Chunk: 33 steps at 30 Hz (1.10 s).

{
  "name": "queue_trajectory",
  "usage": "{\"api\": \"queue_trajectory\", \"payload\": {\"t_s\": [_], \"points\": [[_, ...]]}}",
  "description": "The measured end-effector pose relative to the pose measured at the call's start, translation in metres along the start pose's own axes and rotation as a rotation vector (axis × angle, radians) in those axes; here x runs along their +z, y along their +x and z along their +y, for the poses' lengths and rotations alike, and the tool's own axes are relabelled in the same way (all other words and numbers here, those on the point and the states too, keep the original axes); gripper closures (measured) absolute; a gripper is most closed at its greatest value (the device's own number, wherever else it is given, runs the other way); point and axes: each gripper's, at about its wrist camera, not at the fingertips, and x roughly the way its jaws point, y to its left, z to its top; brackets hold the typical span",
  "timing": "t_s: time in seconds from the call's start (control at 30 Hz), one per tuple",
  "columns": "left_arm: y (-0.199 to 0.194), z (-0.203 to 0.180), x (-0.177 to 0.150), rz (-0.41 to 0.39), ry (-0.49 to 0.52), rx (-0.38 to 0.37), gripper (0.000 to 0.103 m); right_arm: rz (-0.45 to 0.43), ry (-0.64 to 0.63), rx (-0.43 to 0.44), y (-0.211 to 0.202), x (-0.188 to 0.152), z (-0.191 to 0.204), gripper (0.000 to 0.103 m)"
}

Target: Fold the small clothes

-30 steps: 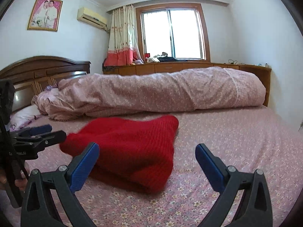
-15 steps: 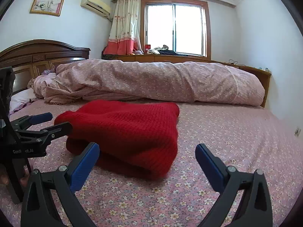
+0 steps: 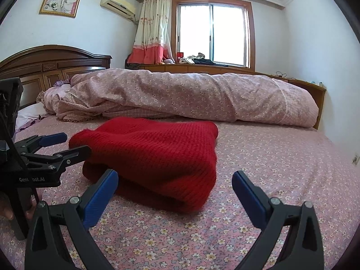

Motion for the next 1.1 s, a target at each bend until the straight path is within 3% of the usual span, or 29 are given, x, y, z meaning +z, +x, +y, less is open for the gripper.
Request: {"api": "queue_trajectory", "payload": {"t_s": [1.1], "points": [[-0.0001, 0.0002, 0.0003, 0.0, 0.008, -0.001, 0.004, 0.026, -0.018, 0.007, 0.0056, -0.0011, 0.0056, 0.0]]}}
